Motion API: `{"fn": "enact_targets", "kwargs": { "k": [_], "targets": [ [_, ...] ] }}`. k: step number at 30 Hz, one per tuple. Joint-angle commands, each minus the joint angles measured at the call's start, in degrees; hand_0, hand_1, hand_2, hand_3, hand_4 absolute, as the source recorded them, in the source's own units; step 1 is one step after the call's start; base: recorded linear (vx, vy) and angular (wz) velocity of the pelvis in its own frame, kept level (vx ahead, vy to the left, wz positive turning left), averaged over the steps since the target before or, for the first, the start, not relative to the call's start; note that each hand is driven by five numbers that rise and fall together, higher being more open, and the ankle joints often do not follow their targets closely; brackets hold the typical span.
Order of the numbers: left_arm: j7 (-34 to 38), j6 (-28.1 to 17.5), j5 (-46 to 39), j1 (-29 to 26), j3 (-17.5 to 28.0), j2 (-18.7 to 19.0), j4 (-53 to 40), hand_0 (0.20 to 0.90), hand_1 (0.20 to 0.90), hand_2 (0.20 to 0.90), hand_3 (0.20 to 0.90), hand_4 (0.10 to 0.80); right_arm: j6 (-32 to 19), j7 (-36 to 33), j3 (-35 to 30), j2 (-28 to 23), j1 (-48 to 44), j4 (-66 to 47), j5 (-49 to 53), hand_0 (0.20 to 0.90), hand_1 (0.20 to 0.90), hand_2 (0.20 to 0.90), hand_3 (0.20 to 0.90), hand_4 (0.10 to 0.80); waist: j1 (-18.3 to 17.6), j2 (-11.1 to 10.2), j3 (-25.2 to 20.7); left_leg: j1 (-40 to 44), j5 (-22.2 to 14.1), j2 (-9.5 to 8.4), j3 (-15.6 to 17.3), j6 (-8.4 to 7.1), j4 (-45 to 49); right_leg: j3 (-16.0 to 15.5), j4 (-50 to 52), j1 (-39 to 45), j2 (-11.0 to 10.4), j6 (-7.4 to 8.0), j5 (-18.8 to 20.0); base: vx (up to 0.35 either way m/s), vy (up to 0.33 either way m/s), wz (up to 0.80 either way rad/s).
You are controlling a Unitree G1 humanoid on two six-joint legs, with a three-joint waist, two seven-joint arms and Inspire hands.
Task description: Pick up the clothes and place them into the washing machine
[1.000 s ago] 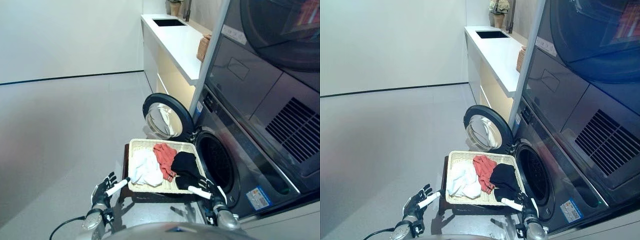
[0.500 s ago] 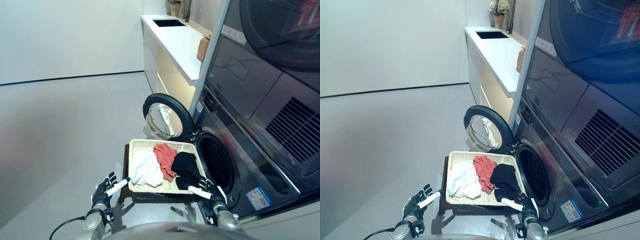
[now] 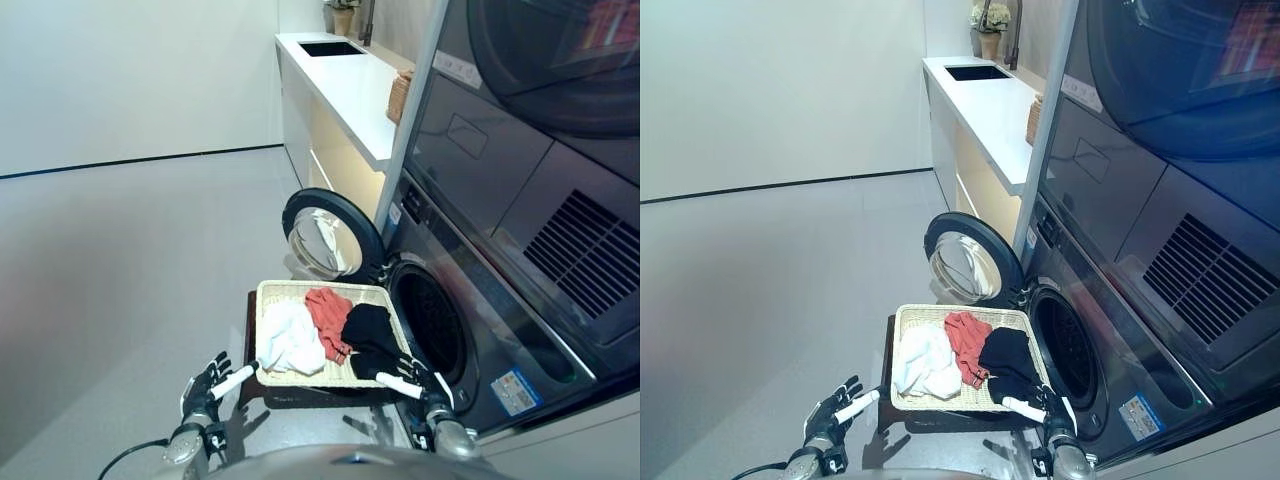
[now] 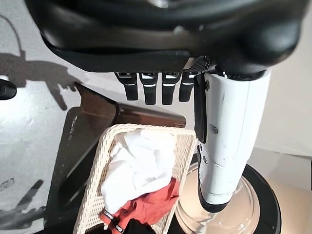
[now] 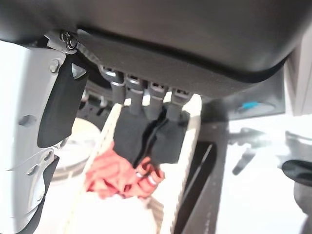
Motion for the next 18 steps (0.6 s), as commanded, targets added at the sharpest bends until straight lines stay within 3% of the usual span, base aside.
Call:
{"fn": "enact_targets", "kwargs": {
  "k": [1,6,9,12,18],
  "targets": [
    [-0.4,-2.8,1.0,-6.3,1.4,0.4,0.0,0.900,0.900,0.900,0.900,0.800,-3.5,0.7,-1.6,-1.3,-5.3,-2.0,0.1,0.900,0.900,0.900,0.900,0.800,0.7,0.6,1.7,1.8,-3.2,-0.90,-2.9,-0.36,-0.1,-2.7,5.2,-2.7,1.1,-0.81,-0.5,-0.002,-0.033,0.01],
    [-0.3,-3.0,0.7,-6.7,1.9,0.7,0.2,0.900,0.900,0.900,0.900,0.800,-3.5,0.7,-1.6,-1.6,-5.4,-2.0,-0.2,0.900,0.900,0.900,0.900,0.800,1.0,-0.6,3.0,-0.6,-3.5,-0.20,-3.3,-0.95,4.7,-2.5,7.0,-3.3,1.8,-1.75,-1.5,-0.012,-0.055,0.02],
    [0.0,-3.2,0.2,-7.2,2.0,1.0,-0.9,0.900,0.900,0.900,0.900,0.800,-3.7,0.7,-1.8,-2.5,-5.7,-2.3,-0.2,0.900,0.900,0.900,0.900,0.800,1.3,-1.5,4.4,-4.2,-4.8,-1.19,-3.9,-1.04,10.2,-2.6,7.6,-3.9,1.6,-1.99,-1.5,-0.070,-0.024,0.05],
    [0.5,-3.6,-0.4,-7.3,2.1,0.7,-1.1,0.900,0.900,0.900,0.900,0.800,-3.7,0.2,-1.9,-3.5,-7.0,-2.7,-0.4,0.900,0.900,0.900,0.900,0.800,1.7,-1.2,4.2,-5.9,-5.1,-3.20,-8.0,0.11,8.9,-2.1,8.3,-6.3,1.1,-1.36,-1.0,-0.054,0.069,0.16],
    [-0.4,-3.5,0.7,-7.4,1.3,0.0,-0.3,0.900,0.900,0.900,0.900,0.800,-2.9,0.8,-3.1,-2.6,-6.5,-2.7,-0.6,0.900,0.900,0.900,0.900,0.800,0.8,-0.4,2.7,-3.1,-4.5,-3.75,-5.4,1.71,4.4,-1.8,10.3,-7.0,-1.2,0.61,-0.5,0.064,0.171,-0.06]
  ]
}}
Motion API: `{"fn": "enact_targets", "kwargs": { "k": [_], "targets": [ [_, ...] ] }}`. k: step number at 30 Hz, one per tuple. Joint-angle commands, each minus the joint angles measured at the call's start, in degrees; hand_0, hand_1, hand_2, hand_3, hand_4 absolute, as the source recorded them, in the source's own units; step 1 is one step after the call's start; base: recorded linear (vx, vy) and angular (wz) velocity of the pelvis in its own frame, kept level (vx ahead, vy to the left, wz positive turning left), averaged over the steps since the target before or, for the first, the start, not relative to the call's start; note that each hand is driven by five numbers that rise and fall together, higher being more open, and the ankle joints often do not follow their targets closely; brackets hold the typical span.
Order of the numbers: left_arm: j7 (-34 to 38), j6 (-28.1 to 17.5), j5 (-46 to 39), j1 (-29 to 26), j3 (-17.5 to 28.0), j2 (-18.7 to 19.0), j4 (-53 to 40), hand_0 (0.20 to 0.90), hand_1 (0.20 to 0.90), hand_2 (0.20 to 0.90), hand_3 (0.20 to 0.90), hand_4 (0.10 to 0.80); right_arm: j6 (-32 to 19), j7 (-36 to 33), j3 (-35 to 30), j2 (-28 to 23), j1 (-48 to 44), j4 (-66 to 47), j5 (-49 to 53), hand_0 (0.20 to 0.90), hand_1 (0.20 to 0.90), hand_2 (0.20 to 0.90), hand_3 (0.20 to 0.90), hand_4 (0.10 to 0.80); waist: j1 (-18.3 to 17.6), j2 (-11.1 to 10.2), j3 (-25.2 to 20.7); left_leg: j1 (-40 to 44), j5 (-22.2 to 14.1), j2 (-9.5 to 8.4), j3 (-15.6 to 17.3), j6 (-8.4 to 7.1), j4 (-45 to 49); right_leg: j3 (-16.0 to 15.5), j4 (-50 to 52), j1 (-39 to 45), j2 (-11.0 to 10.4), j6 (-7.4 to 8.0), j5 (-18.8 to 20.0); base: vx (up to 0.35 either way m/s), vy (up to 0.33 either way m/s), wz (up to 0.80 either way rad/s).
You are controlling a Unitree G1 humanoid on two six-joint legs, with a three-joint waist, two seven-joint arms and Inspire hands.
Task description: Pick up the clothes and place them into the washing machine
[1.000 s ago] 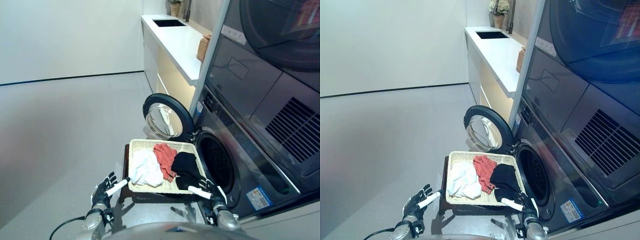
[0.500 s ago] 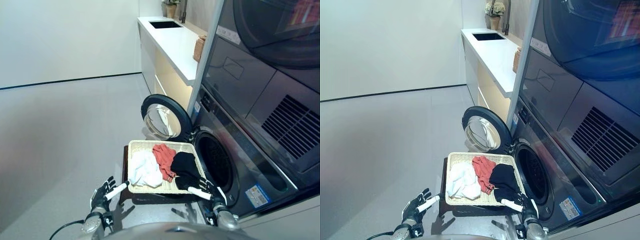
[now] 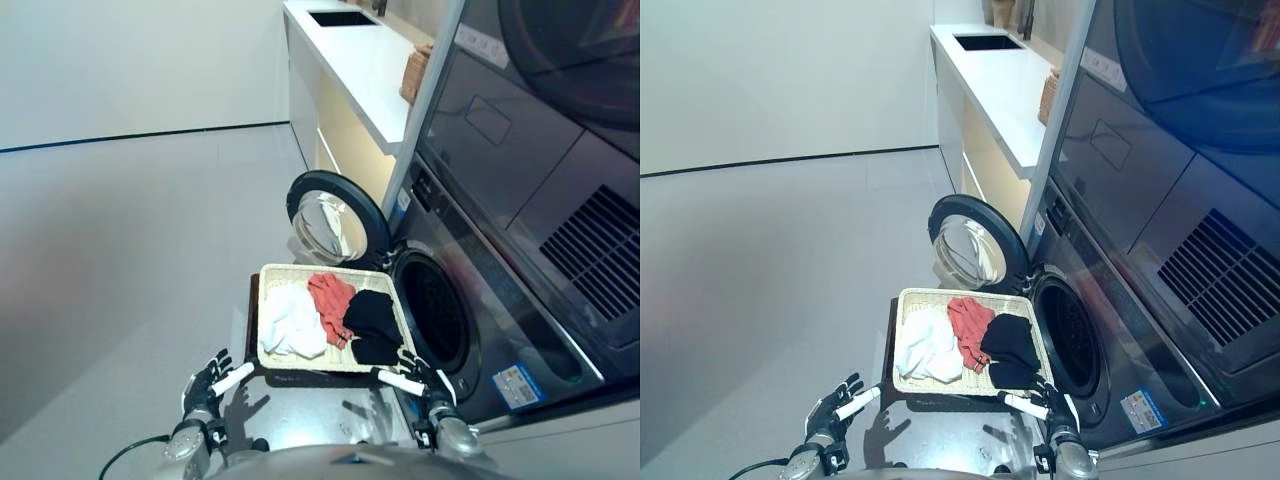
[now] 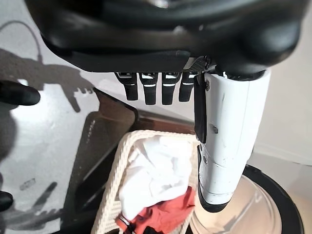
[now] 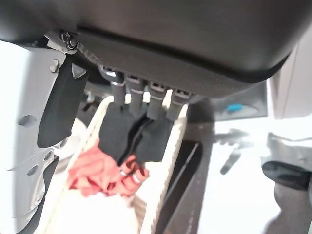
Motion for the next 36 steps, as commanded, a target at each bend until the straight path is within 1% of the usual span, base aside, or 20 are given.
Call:
{"fn": "enact_targets", "kwargs": {
  "k": [1,4,5,6,7,8,9,10,11,13,15,17,20,22,25,26,28,30,32,36],
  "targets": [
    [-0.4,-3.9,1.1,-6.6,1.1,0.5,-0.3,0.900,0.900,0.900,0.900,0.800,-2.9,0.7,-0.7,-1.6,-6.0,-2.1,-0.5,0.900,0.900,0.900,0.900,0.800,0.7,-0.5,-0.9,-0.5,-4.6,-2.94,-1.0,2.06,3.7,-0.8,10.2,-4.8,-1.1,0.94,0.3,0.006,0.139,0.00],
    [-0.1,-4.0,1.7,-7.2,1.4,1.1,-1.0,0.900,0.900,0.900,0.900,0.800,-2.8,0.9,-0.7,-1.1,-6.5,-1.9,0.1,0.900,0.900,0.900,0.900,0.800,0.7,-0.2,0.0,0.2,-4.9,-4.09,-0.9,3.02,3.7,-0.2,13.3,-5.8,-2.3,1.05,1.3,0.027,0.192,-0.04],
    [0.0,-3.9,2.2,-7.1,1.7,1.3,-1.2,0.900,0.900,0.900,0.900,0.800,-2.8,0.9,-1.4,-0.8,-6.4,-1.8,0.6,0.900,0.900,0.900,0.900,0.800,0.6,-0.2,0.2,1.1,-5.5,-5.15,-1.3,3.67,3.7,-0.2,15.7,-6.1,-3.3,0.95,2.2,0.053,0.179,0.00],
    [0.0,-3.9,2.2,-7.1,1.7,1.3,-1.2,0.900,0.900,0.900,0.900,0.800,-2.8,0.9,-1.4,-0.8,-6.3,-1.8,0.6,0.900,0.900,0.900,0.900,0.800,0.6,-0.2,0.2,1.1,-5.5,-5.18,-1.3,3.69,3.8,-0.1,15.8,-6.2,-3.3,0.97,2.2,0.090,0.254,0.02],
    [0.1,-3.7,2.6,-7.0,1.9,1.6,-1.8,0.900,0.900,0.900,0.900,0.800,-2.9,0.7,-2.2,-0.9,-6.1,-2.2,1.1,0.900,0.900,0.900,0.900,0.800,0.4,-0.2,0.5,1.7,-6.3,-6.39,-1.6,4.52,4.3,0.4,19.0,-6.8,-4.5,0.74,4.5,0.063,0.191,0.03],
    [0.2,-3.6,2.7,-6.9,2.1,1.7,-2.2,0.900,0.900,0.900,0.900,0.800,-2.9,0.7,-2.5,-0.8,-6.0,-2.1,1.5,0.900,0.900,0.900,0.900,0.800,0.3,-0.2,0.7,2.0,-6.6,-6.99,-1.8,4.96,4.7,0.7,21.0,-7.4,-5.0,0.39,5.9,0.063,0.191,0.02],
    [0.2,-3.6,2.7,-6.9,2.1,1.7,-2.2,0.900,0.900,0.900,0.900,0.800,-2.9,0.7,-2.5,-0.8,-6.0,-2.1,1.5,0.900,0.900,0.900,0.900,0.800,0.3,-0.2,0.7,1.9,-6.6,-7.03,-1.7,4.98,4.8,0.7,21.0,-7.5,-5.0,0.42,5.8,0.037,0.176,0.03],
    [0.2,-3.5,2.9,-6.5,2.3,2.0,-3.0,0.900,0.900,0.900,0.900,0.800,-2.9,0.6,-2.7,-0.8,-6.0,-2.5,1.9,0.900,0.900,0.900,0.900,0.800,0.1,-0.1,1.3,2.6,-7.0,-7.91,-1.6,5.92,5.1,1.4,24.5,-9.0,-5.5,-0.14,8.4,0.028,0.174,0.02],
    [0.2,-3.4,2.8,-6.3,2.6,2.3,-3.4,0.900,0.900,0.900,0.900,0.800,-2.9,0.6,-2.6,-0.8,-6.1,-2.7,2.1,0.900,0.900,0.900,0.900,0.800,0.0,0.0,1.7,2.8,-7.0,-7.99,-1.5,6.24,5.3,1.4,26.3,-9.9,-5.2,-0.45,9.0,0.033,0.209,-0.01],
    [0.4,-3.4,2.8,-6.2,3.1,2.6,-3.8,0.900,0.900,0.900,0.900,0.800,-2.8,0.4,-2.5,-0.7,-6.5,-2.7,2.3,0.900,0.900,0.900,0.900,0.800,0.2,0.4,2.4,2.9,-7.4,-7.87,-0.9,6.42,5.7,-0.1,27.3,-11.4,-5.1,-0.69,7.5,0.023,0.116,-0.04],
    [0.4,-3.5,2.5,-6.3,3.4,2.5,-3.6,0.900,0.900,0.900,0.900,0.800,-2.9,0.5,-2.5,-0.6,-6.9,-2.7,2.6,0.900,0.900,0.900,0.900,0.800,0.0,0.4,2.4,3.1,-7.9,-7.77,-0.4,6.05,5.7,-2.2,22.9,-12.3,-4.8,-0.68,5.3,0.065,0.046,-0.16],
    [0.5,-3.7,2.2,-6.3,3.6,2.5,-3.9,0.900,0.900,0.900,0.900,0.800,-3.0,0.7,-2.4,-0.8,-7.3,-2.5,2.6,0.900,0.900,0.900,0.900,0.800,-0.5,0.5,2.7,3.7,-8.3,-7.55,-0.6,5.59,5.3,-3.0,18.2,-13.0,-4.1,-0.15,5.1,0.089,-0.019,-0.07],
    [0.8,-4.1,1.8,-6.7,3.8,2.5,-3.8,0.900,0.900,0.900,0.900,0.800,-3.1,0.5,-2.0,-0.7,-8.1,-2.2,2.8,0.900,0.900,0.900,0.900,0.800,-1.4,-0.2,3.5,4.7,-9.2,-7.88,-1.3,4.93,5.3,-1.1,11.2,-15.3,-3.1,1.30,7.6,0.100,-0.026,0.18],
    [1.0,-4.2,1.6,-6.3,3.9,2.4,-4.7,0.900,0.900,0.900,0.900,0.800,-3.2,0.3,-1.8,-0.6,-8.2,-2.3,2.8,0.900,0.900,0.900,0.900,0.800,-1.5,-0.5,4.0,5.4,-9.8,-7.89,-1.5,4.77,5.5,0.0,10.6,-15.8,-2.4,1.87,9.0,0.096,-0.028,0.07],
    [1.1,-4.1,1.3,-6.3,3.7,2.0,-3.6,0.900,0.900,0.900,0.900,0.800,-3.1,0.3,-1.3,-0.5,-8.1,-2.4,2.7,0.900,0.900,0.900,0.900,0.800,-1.6,-1.0,4.0,6.3,-10.3,-7.86,-1.9,4.59,5.3,0.7,10.1,-15.5,-1.0,1.58,8.8,0.100,-0.049,0.07],
    [1.2,-4.2,1.2,-6.2,3.7,1.8,-3.2,0.900,0.900,0.900,0.900,0.800,-3.2,0.2,-1.3,-0.4,-8.0,-2.4,2.7,0.900,0.900,0.900,0.900,0.800,-1.5,-1.2,3.8,6.5,-10.6,-7.70,-1.9,4.36,5.1,0.1,9.0,-15.3,-0.6,1.49,8.7,0.129,-0.098,0.03],
    [1.6,-4.2,0.7,-6.1,3.7,1.5,-3.5,0.900,0.900,0.900,0.900,0.800,-3.3,0.0,-1.2,-0.5,-8.3,-2.3,2.5,0.900,0.900,0.900,0.900,0.800,-0.9,-1.6,3.3,6.0,-10.9,-7.42,-1.3,3.85,5.3,-2.8,6.1,-14.1,-0.6,1.74,9.1,0.094,-0.120,0.09],
    [1.5,-4.2,0.3,-6.0,3.6,1.4,-3.5,0.900,0.900,0.900,0.900,0.800,-3.4,-0.1,-0.8,-0.7,-8.6,-2.3,2.5,0.900,0.900,0.900,0.900,0.800,-0.7,-1.8,2.9,5.4,-11.0,-7.01,-1.1,3.53,5.4,-2.6,5.6,-13.7,-0.1,1.70,9.0,0.060,-0.101,0.06],
    [1.7,-4.3,-0.1,-6.5,3.1,1.0,-2.6,0.900,0.900,0.900,0.900,0.800,-3.7,-0.4,-0.4,-0.6,-9.2,-1.8,2.6,0.900,0.900,0.900,0.900,0.800,-0.2,-2.1,2.5,5.2,-10.9,-5.87,-0.8,2.99,5.8,-2.4,5.3,-12.7,0.8,1.40,8.7,0.086,-0.094,0.00],
    [1.3,-4.3,-0.1,-6.0,2.2,1.0,-3.0,0.900,0.900,0.900,0.900,0.800,-3.7,-0.4,-0.4,-0.7,-8.5,-1.6,2.8,0.900,0.900,0.900,0.900,0.800,-0.2,-2.1,2.2,5.9,-10.7,-5.27,-1.2,2.85,4.8,-2.5,5.8,-12.4,1.1,1.11,7.8,0.066,-0.067,-0.02]
  ]
}}
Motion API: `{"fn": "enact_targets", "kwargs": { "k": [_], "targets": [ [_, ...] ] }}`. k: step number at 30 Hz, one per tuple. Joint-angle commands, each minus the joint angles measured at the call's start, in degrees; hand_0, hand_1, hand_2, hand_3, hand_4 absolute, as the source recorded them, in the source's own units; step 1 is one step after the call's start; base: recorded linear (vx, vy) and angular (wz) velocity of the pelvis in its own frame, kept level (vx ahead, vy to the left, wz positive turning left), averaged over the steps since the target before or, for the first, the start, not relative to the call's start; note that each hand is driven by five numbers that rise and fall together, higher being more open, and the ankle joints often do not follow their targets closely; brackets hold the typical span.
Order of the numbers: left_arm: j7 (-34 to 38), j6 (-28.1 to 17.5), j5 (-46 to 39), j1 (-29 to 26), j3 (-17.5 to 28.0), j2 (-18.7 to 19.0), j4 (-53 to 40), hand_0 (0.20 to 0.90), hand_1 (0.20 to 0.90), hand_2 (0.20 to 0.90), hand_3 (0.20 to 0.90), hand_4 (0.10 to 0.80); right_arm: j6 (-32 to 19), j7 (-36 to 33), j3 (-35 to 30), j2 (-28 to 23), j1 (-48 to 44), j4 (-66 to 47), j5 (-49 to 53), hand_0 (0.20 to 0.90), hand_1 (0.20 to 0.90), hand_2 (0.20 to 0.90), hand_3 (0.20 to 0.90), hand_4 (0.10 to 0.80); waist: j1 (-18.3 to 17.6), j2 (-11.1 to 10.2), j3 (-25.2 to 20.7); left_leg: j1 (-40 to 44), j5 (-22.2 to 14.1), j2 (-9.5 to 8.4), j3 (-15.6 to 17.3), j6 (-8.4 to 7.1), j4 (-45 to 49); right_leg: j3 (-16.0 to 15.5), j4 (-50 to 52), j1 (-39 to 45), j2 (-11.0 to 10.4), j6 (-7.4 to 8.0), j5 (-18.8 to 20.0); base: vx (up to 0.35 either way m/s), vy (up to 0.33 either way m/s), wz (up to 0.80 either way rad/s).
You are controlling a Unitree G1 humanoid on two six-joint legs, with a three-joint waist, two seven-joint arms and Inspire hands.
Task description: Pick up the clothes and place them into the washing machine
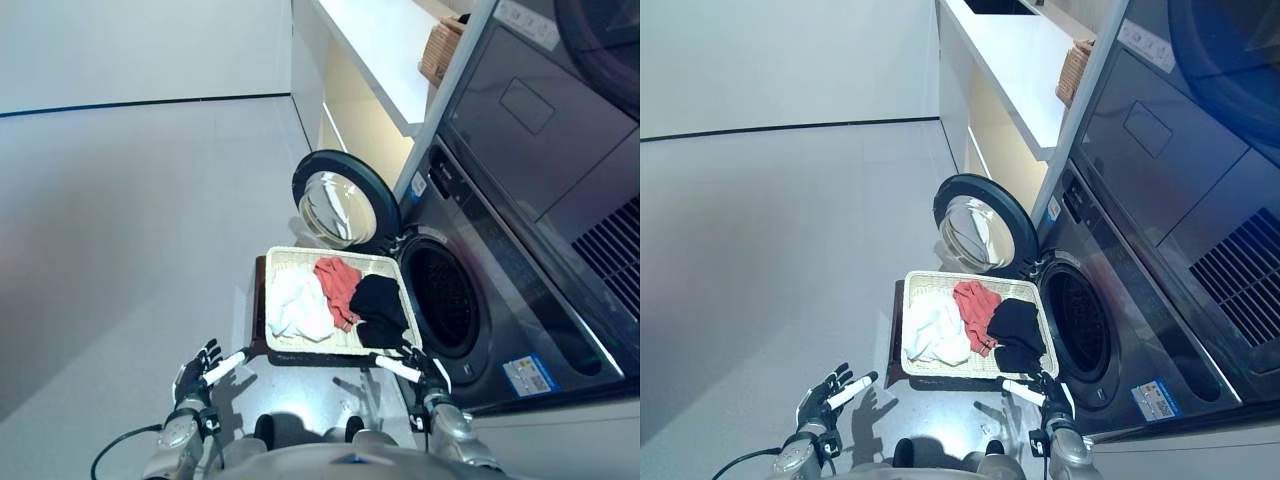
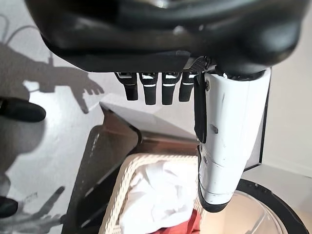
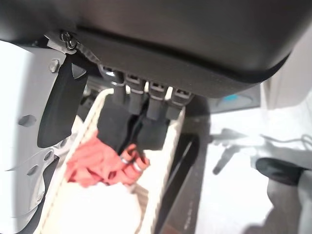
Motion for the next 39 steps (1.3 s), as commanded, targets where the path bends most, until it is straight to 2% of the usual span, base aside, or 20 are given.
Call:
{"fn": "enact_targets", "kwargs": {
  "k": [1,6,9,11,12,13,14,16,17,19,22,24,29,30,31,32,34,36,38,39],
  "targets": [
    [0.0,-4.2,0.0,-4.0,0.1,0.1,-2.8,0.900,0.900,0.900,0.900,0.800,-3.8,-1.1,0.0,-2.5,-4.4,-2.9,1.3,0.900,0.900,0.900,0.900,0.800,0.2,0.8,-0.3,8.1,-11.5,-2.92,0.9,-0.18,4.5,0.1,0.7,-8.4,1.1,0.99,9.0,0.000,0.000,0.00],
    [0.1,-4.2,1.2,-4.8,-0.4,0.0,-1.5,0.900,0.900,0.900,0.900,0.800,-4.0,-1.2,-0.3,-2.0,-3.6,-2.3,1.2,0.900,0.900,0.900,0.900,0.800,0.2,1.0,-1.2,9.1,-11.3,-2.60,1.7,-0.77,3.7,-1.4,-1.4,-6.3,0.9,1.16,9.2,0.025,-0.007,0.03],
    [-0.1,-4.1,1.7,-4.8,-0.8,0.1,-1.5,0.900,0.900,0.900,0.900,0.800,-3.9,-1.1,-0.6,-2.3,-2.7,-2.8,0.8,0.900,0.900,0.900,0.900,0.800,-0.1,1.2,-1.2,10.3,-11.5,-3.26,2.1,-0.44,3.5,-1.2,-1.1,-5.7,0.4,1.56,10.0,-0.016,0.044,0.02],
    [-0.1,-4.0,2.1,-5.0,-0.9,0.2,-1.7,0.900,0.900,0.900,0.900,0.800,-3.9,-1.0,-1.1,-2.5,-2.3,-3.5,1.0,0.900,0.900,0.900,0.900,0.800,-0.9,1.7,-0.4,10.4,-11.9,-4.06,2.3,0.41,3.6,0.0,2.9,-9.0,-0.6,2.13,11.1,-0.110,0.122,-0.03],
    [-0.1,-3.9,2.2,-5.2,-1.1,0.1,-1.8,0.900,0.900,0.900,0.900,0.800,-3.8,-1.0,-1.2,-2.6,-2.3,-3.4,1.0,0.900,0.900,0.900,0.900,0.800,-1.2,2.0,0.4,10.2,-12.0,-4.71,2.3,0.96,4.2,1.2,5.8,-11.4,-1.3,2.71,12.7,-0.170,0.227,-0.21],
    [-0.4,-3.5,2.6,-6.0,-1.4,-0.4,-0.5,0.900,0.900,0.900,0.900,0.800,-3.6,-1.1,-1.7,-2.3,-1.9,-2.8,1.1,0.900,0.900,0.900,0.900,0.800,-1.9,2.4,1.6,10.8,-11.7,-6.01,1.9,2.19,4.0,3.6,12.2,-15.3,-2.4,3.62,16.9,-0.130,0.176,-0.31],
    [-0.4,-3.5,2.6,-6.0,-1.4,-0.4,-0.5,0.900,0.900,0.900,0.900,0.800,-3.6,-1.1,-1.7,-2.3,-1.9,-2.8,1.1,0.900,0.900,0.900,0.900,0.800,-1.8,2.3,1.6,10.8,-11.7,-6.09,2.0,2.22,4.0,3.7,12.3,-15.5,-2.4,3.66,16.9,-0.128,0.188,-0.37],
    [-0.6,-3.4,3.1,-6.1,-1.6,-0.2,-0.6,0.900,0.900,0.900,0.900,0.800,-3.5,-1.0,-1.8,-1.9,-0.7,-3.6,1.4,0.900,0.900,0.900,0.900,0.800,-3.1,2.7,2.8,11.1,-11.2,-6.84,1.3,2.98,4.2,6.5,18.4,-18.6,-2.7,3.87,21.3,-0.108,0.135,-0.12],
    [-0.8,-3.4,3.6,-6.2,-1.7,0.2,-0.9,0.900,0.900,0.900,0.900,0.800,-3.5,-0.9,-2.1,-1.9,-0.3,-3.8,1.8,0.900,0.900,0.900,0.900,0.800,-3.7,3.0,3.4,10.9,-11.1,-6.73,1.0,3.09,4.8,7.7,20.1,-19.8,-2.3,3.38,21.1,-0.090,0.110,0.11],
    [-1.1,-3.5,3.8,-6.1,-1.7,0.4,-1.3,0.900,0.900,0.900,0.900,0.800,-3.6,-0.7,-2.4,-1.8,-0.1,-3.7,1.9,0.900,0.900,0.900,0.900,0.800,-4.2,3.1,3.6,11.1,-11.5,-7.12,0.7,3.30,5.6,6.6,19.6,-19.9,-2.6,2.61,19.8,-0.015,0.058,0.17],
    [-1.1,-3.7,3.6,-5.8,-1.1,0.4,-1.5,0.900,0.900,0.900,0.900,0.800,-3.5,-0.6,-2.8,-2.0,-0.4,-3.0,1.6,0.900,0.900,0.900,0.900,0.800,-4.8,3.1,3.0,12.2,-12.2,-7.81,0.0,2.98,5.1,4.1,11.6,-18.3,-3.7,2.73,19.2,0.080,-0.004,0.36],
    [-1.2,-3.7,3.2,-5.5,-0.2,0.6,-1.3,0.900,0.900,0.900,0.900,0.800,-3.5,-0.4,-2.7,-2.0,-1.1,-2.6,1.6,0.900,0.900,0.900,0.900,0.800,-4.8,2.6,2.6,13.1,-12.7,-7.97,-0.5,2.41,4.3,3.3,4.7,-17.4,-3.6,3.41,20.9,0.117,-0.050,0.52],
    [-1.1,-3.4,2.4,-4.2,0.9,0.4,-1.6,0.900,0.900,0.900,0.900,0.800,-3.5,-0.4,-1.7,-1.9,-1.9,-2.6,1.0,0.900,0.900,0.900,0.900,0.800,-3.8,2.0,2.5,13.1,-12.9,-7.75,-0.9,2.08,4.5,3.7,4.5,-16.3,-2.8,3.44,21.1,0.051,-0.048,-0.09],
    [-1.0,-3.3,2.3,-4.0,1.1,0.3,-1.6,0.900,0.900,0.900,0.900,0.800,-3.5,-0.5,-1.6,-2.0,-1.9,-2.9,0.8,0.900,0.900,0.900,0.900,0.800,-3.5,2.1,2.5,12.9,-12.7,-7.54,-0.9,2.04,4.4,3.7,5.4,-16.3,-2.5,3.30,20.4,-0.016,-0.064,0.20],
    [-0.6,-3.2,1.9,-4.3,1.4,0.2,-1.2,0.900,0.900,0.900,0.900,0.800,-3.4,-0.5,-1.4,-2.0,-2.0,-3.3,0.5,0.900,0.900,0.900,0.900,0.800,-2.9,2.6,2.6,11.9,-12.2,-6.72,-0.9,1.80,4.7,2.9,8.8,-16.6,-2.0,2.53,16.1,-0.021,-0.048,0.31],
    [-0.6,-3.2,1.9,-4.3,1.4,0.2,-1.2,0.900,0.900,0.900,0.900,0.800,-3.4,-0.5,-1.4,-2.0,-2.0,-3.3,0.5,0.900,0.900,0.900,0.900,0.800,-2.9,2.6,2.6,11.9,-12.2,-6.70,-0.9,1.78,4.7,2.9,8.9,-16.6,-2.0,2.52,16.0,-0.017,-0.067,0.25],
    [-0.5,-3.4,1.4,-4.2,1.5,-0.1,-1.1,0.900,0.900,0.900,0.900,0.800,-3.5,-0.6,-1.4,-1.9,-2.0,-3.2,0.4,0.900,0.900,0.900,0.900,0.800,-2.3,2.8,1.9,11.4,-12.4,-5.97,-0.8,1.05,4.6,0.6,8.0,-15.2,-2.2,1.75,13.3,0.067,-0.096,0.10],
    [-0.5,-3.6,1.1,-4.0,1.4,-0.3,-1.2,0.900,0.900,0.900,0.900,0.800,-3.6,-0.8,-1.2,-2.0,-2.1,-3.0,0.2,0.900,0.900,0.900,0.900,0.800,-2.1,2.8,1.5,11.5,-12.5,-5.53,-0.6,0.66,4.3,0.1,6.9,-14.6,-1.9,1.49,12.9,0.102,-0.100,0.12],
    [-0.3,-3.7,-0.1,-3.8,1.3,-0.8,-0.7,0.900,0.900,0.900,0.900,0.800,-3.8,-1.1,-0.6,-2.6,-3.3,-3.3,0.2,0.900,0.900,0.900,0.900,0.800,-2.0,3.0,0.4,11.6,-12.6,-3.20,-0.2,-0.98,4.1,-1.1,4.4,-13.2,-0.5,1.08,11.1,0.155,-0.178,0.11],
    [-0.3,-3.7,-0.1,-3.8,1.3,-0.8,-0.7,0.900,0.900,0.900,0.900,0.800,-3.8,-1.1,-0.6,-2.6,-3.3,-3.3,0.2,0.900,0.900,0.900,0.900,0.800,-2.0,3.0,0.4,11.7,-12.6,-3.15,-0.2,-1.00,4.0,-1.2,4.3,-13.1,-0.4,1.06,11.1,0.161,-0.245,0.00]
  ]
}}
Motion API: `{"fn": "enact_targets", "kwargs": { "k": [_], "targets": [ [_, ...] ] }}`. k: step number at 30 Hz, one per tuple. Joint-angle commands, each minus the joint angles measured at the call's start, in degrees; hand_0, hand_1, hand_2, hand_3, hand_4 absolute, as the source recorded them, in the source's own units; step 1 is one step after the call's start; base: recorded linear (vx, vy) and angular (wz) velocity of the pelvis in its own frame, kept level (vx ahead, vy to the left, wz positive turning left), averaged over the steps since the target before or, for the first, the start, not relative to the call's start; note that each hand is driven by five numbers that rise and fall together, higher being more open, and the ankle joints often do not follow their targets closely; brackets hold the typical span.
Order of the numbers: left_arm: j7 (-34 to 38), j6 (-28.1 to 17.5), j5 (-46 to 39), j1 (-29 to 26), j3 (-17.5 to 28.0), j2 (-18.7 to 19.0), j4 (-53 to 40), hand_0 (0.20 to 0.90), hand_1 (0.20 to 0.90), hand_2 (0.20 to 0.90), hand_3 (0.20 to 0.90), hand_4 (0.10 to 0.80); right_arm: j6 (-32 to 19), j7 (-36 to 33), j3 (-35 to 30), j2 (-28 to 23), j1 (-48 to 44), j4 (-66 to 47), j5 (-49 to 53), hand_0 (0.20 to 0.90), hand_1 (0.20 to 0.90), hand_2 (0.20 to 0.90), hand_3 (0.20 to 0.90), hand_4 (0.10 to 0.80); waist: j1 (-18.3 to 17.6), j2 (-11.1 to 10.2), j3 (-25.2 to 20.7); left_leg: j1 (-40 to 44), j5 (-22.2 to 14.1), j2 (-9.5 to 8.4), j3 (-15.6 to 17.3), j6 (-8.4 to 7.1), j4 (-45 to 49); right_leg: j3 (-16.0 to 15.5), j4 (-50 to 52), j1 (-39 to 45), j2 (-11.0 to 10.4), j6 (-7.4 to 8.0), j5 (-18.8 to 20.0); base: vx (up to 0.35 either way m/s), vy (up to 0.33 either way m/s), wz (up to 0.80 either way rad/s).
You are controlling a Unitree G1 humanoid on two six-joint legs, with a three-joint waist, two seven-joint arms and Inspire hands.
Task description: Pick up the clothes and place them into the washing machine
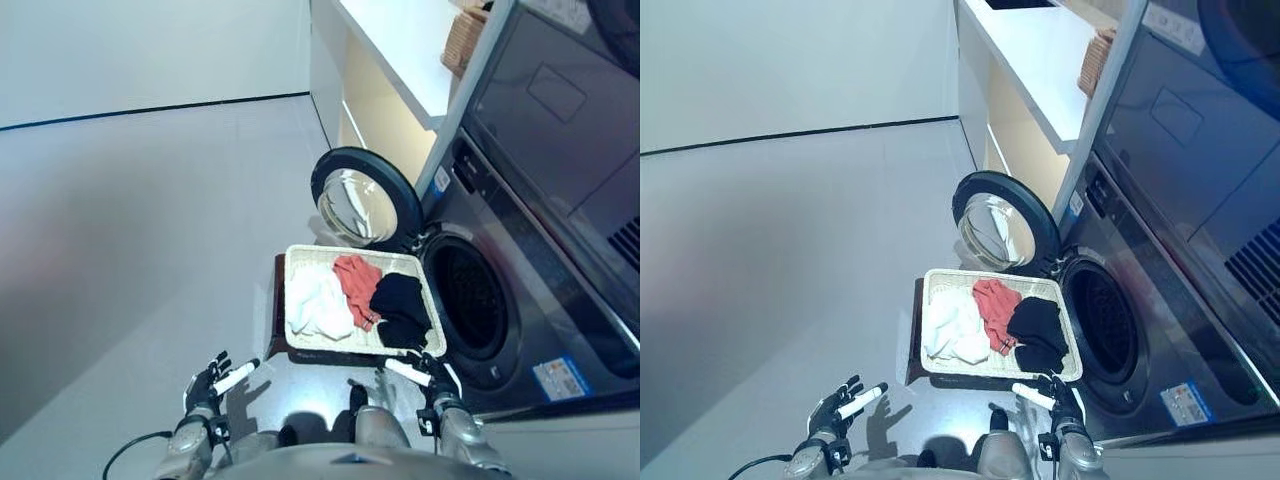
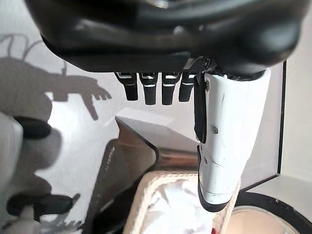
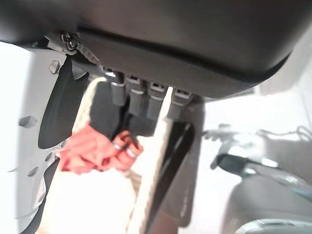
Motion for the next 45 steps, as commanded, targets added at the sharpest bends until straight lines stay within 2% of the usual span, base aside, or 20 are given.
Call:
{"fn": "enact_targets", "kwargs": {
  "k": [1,3,4,5,7,9,10,13,17,19,23,25,27,28,29,33,34,35,39,45],
  "targets": [
    [0.7,-4.5,-1.1,-3.1,0.9,1.2,-6.0,0.900,0.900,0.900,0.900,0.800,-4.0,-1.1,0.4,-1.9,-4.6,-4.9,-0.1,0.900,0.900,0.900,0.900,0.800,0.3,1.5,-0.4,11.5,-2.0,2.77,0.2,-5.43,-7.4,-1.2,-2.1,-4.0,0.9,2.84,7.4,0.103,-0.184,-0.04],
    [0.6,-4.5,-1.0,-3.3,0.3,1.2,-6.2,0.900,0.900,0.900,0.900,0.800,-4.3,-1.3,0.4,-2.1,-4.4,-4.6,-0.1,0.900,0.900,0.900,0.900,0.800,0.2,1.5,-0.6,11.3,-1.5,4.29,0.4,-6.42,-7.5,-1.9,-3.1,-3.2,2.0,2.42,6.6,0.095,-0.184,0.05],
    [0.6,-4.5,-1.0,-3.3,0.3,1.2,-6.2,0.900,0.900,0.900,0.900,0.800,-4.3,-1.3,0.4,-2.1,-4.4,-4.5,-0.1,0.900,0.900,0.900,0.900,0.800,0.2,1.6,-0.6,11.4,-1.5,4.33,0.4,-6.44,-7.5,-1.9,-3.1,-3.2,2.0,2.41,6.6,0.085,-0.197,0.14],
    [0.9,-4.6,-1.0,-4.0,-0.4,1.0,-5.7,0.900,0.900,0.900,0.900,0.800,-4.5,-1.7,0.5,-2.4,-4.5,-3.5,0.1,0.900,0.900,0.900,0.900,0.800,0.1,1.8,-0.8,10.9,-0.6,5.77,0.7,-7.55,-7.1,-2.3,-3.7,-2.7,3.1,1.93,5.7,0.078,-0.180,0.07],
    [0.9,-4.7,-1.1,-4.5,-1.0,0.8,-5.9,0.900,0.900,0.900,0.900,0.800,-4.6,-1.8,0.3,-2.6,-4.3,-3.4,0.8,0.900,0.900,0.900,0.900,0.800,-0.2,2.0,-0.9,10.3,0.3,6.98,0.9,-8.37,-6.2,-2.3,-3.7,-2.6,4.2,1.27,4.7,0.095,-0.207,0.11],
    [0.9,-4.7,-1.2,-5.0,-1.8,0.7,-5.7,0.900,0.900,0.900,0.900,0.800,-4.9,-2.1,0.0,-2.8,-4.3,-2.1,1.6,0.900,0.900,0.900,0.900,0.800,-0.4,2.1,-0.9,9.8,1.1,8.24,0.9,-9.03,-4.6,-2.1,-3.1,-2.4,5.3,0.41,3.3,0.114,-0.212,0.11],
    [0.8,-4.7,-1.4,-5.7,-2.5,0.7,-5.7,0.900,0.900,0.900,0.900,0.800,-5.0,-2.2,-0.2,-3.2,-4.2,-0.9,2.1,0.900,0.900,0.900,0.900,0.800,-0.6,2.0,-0.8,8.9,1.9,8.97,0.4,-9.54,-1.8,-1.3,-2.6,-1.7,6.5,-0.65,2.1,0.097,-0.176,0.17],
    [0.7,-4.7,-1.4,-6.2,-3.3,0.6,-6.0,0.900,0.900,0.900,0.900,0.800,-5.2,-2.4,-0.6,-3.5,-4.0,1.1,2.4,0.900,0.900,0.900,0.900,0.800,-0.6,1.7,-0.9,7.8,3.2,9.36,-0.2,-9.89,2.1,-0.4,-2.7,-0.3,7.7,-1.68,1.0,0.099,-0.167,0.21],
    [0.2,-4.2,-1.5,-6.7,-4.6,0.6,-7.0,0.900,0.900,0.900,0.900,0.800,-5.5,-3.3,-2.4,-4.3,-3.8,3.8,2.9,0.900,0.900,0.900,0.900,0.800,0.0,0.6,-0.4,3.4,7.7,9.35,-1.1,-9.96,12.5,0.1,-3.2,3.7,8.8,-3.74,-0.8,0.121,-0.165,0.17],
    [0.4,-4.0,-1.3,-7.1,-5.0,0.7,-6.6,0.900,0.900,0.900,0.900,0.800,-5.6,-3.6,-3.2,-4.3,-3.6,3.9,3.5,0.900,0.900,0.900,0.900,0.800,0.1,0.4,-0.3,2.2,9.5,9.71,-1.2,-9.65,12.1,-0.2,-3.2,4.9,9.0,-4.09,-1.7,0.089,-0.076,0.15],
    [1.1,-3.9,-1.6,-7.3,-4.3,0.7,-5.7,0.900,0.900,0.900,0.900,0.800,-5.9,-4.2,-3.4,-4.7,-4.5,3.9,3.8,0.900,0.900,0.900,0.900,0.800,1.4,-2.0,0.5,-4.8,7.0,10.03,-0.6,-8.61,7.5,1.1,-3.1,6.0,7.1,-3.29,-2.7,0.087,-0.009,0.22],
    [1.6,-4.1,-1.7,-7.1,-3.7,1.0,-5.2,0.900,0.900,0.900,0.900,0.800,-6.0,-4.5,-2.9,-4.6,-5.3,3.8,3.8,0.900,0.900,0.900,0.900,0.800,2.4,-2.2,1.1,-7.3,7.9,9.83,-1.0,-9.01,3.4,2.4,-3.2,6.9,7.3,-3.02,-2.9,0.122,0.029,-0.07],
    [1.9,-4.2,-2.0,-6.8,-3.1,1.2,-4.8,0.900,0.900,0.900,0.900,0.800,-6.1,-4.7,-2.3,-4.5,-5.9,3.2,3.6,0.900,0.900,0.900,0.900,0.800,3.5,-1.6,1.6,-9.6,11.1,9.34,-3.1,-9.39,0.0,4.3,-3.5,8.0,8.0,-2.79,-3.2,0.163,0.106,-0.46],
    [2.0,-4.2,-2.2,-6.3,-2.6,1.0,-4.3,0.900,0.900,0.900,0.900,0.800,-6.1,-4.8,-1.7,-4.4,-6.5,3.2,3.3,0.900,0.900,0.900,0.900,0.800,4.2,-0.4,1.8,-11.1,13.6,9.07,-4.7,-9.64,-3.2,5.7,-3.6,8.8,8.5,-2.51,-3.8,0.144,0.119,-0.47],
    [2.0,-4.3,-2.2,-6.3,-2.6,1.0,-4.3,0.900,0.900,0.900,0.900,0.800,-6.1,-4.8,-1.7,-4.4,-6.5,3.2,3.3,0.900,0.900,0.900,0.900,0.800,4.3,-0.5,1.9,-10.8,13.7,9.06,-4.6,-9.63,-3.4,5.8,-3.6,9.0,8.4,-2.51,-3.8,0.142,0.155,-0.37],
    [1.8,-4.7,-2.9,-5.6,-2.0,0.6,-3.9,0.900,0.900,0.900,0.900,0.800,-5.8,-4.7,-1.3,-4.1,-7.1,2.9,2.8,0.900,0.900,0.900,0.900,0.800,4.9,2.0,1.8,-11.6,16.1,8.87,-3.8,-9.76,-6.5,8.4,-3.3,11.2,8.0,-1.60,-6.4,0.156,0.220,-0.55],
    [1.8,-4.9,-3.2,-5.4,-2.2,0.4,-4.0,0.900,0.900,0.900,0.900,0.800,-5.5,-4.6,-1.2,-3.7,-7.1,2.7,2.6,0.900,0.900,0.900,0.900,0.800,4.7,2.8,1.5,-10.9,15.3,8.51,-1.6,-9.19,-6.7,8.9,-2.8,12.2,6.7,-1.04,-7.5,0.157,0.249,-0.84],
    [1.8,-5.0,-3.2,-5.4,-2.2,0.4,-4.0,0.900,0.900,0.900,0.900,0.800,-5.5,-4.6,-1.2,-3.7,-7.1,2.7,2.6,0.900,0.900,0.900,0.900,0.800,4.8,2.8,1.5,-10.8,15.3,8.48,-1.6,-9.17,-6.7,9.0,-2.8,12.3,6.7,-1.03,-7.6,0.165,0.288,-0.57],
    [2.9,-5.9,-3.5,-6.4,-2.0,0.8,-4.1,0.900,0.900,0.900,0.900,0.800,-4.6,-4.7,-0.9,-2.7,-8.8,4.0,2.7,0.900,0.900,0.900,0.900,0.800,4.6,3.4,-0.1,-9.9,13.5,6.04,0.4,-7.78,-6.3,8.9,-2.5,13.1,2.4,0.99,-7.7,0.132,0.228,-0.11],
    [5.3,-6.7,-2.6,-9.2,-1.0,1.8,-1.8,0.900,0.900,0.900,0.900,0.800,-4.0,-4.6,2.2,-1.3,-12.3,4.2,1.0,0.900,0.900,0.900,0.900,0.800,6.2,2.7,-0.7,-9.6,11.5,4.79,2.7,-5.95,-5.4,9.7,-2.4,11.8,0.0,2.57,-6.2,0.051,0.116,-0.10]
  ]
}}
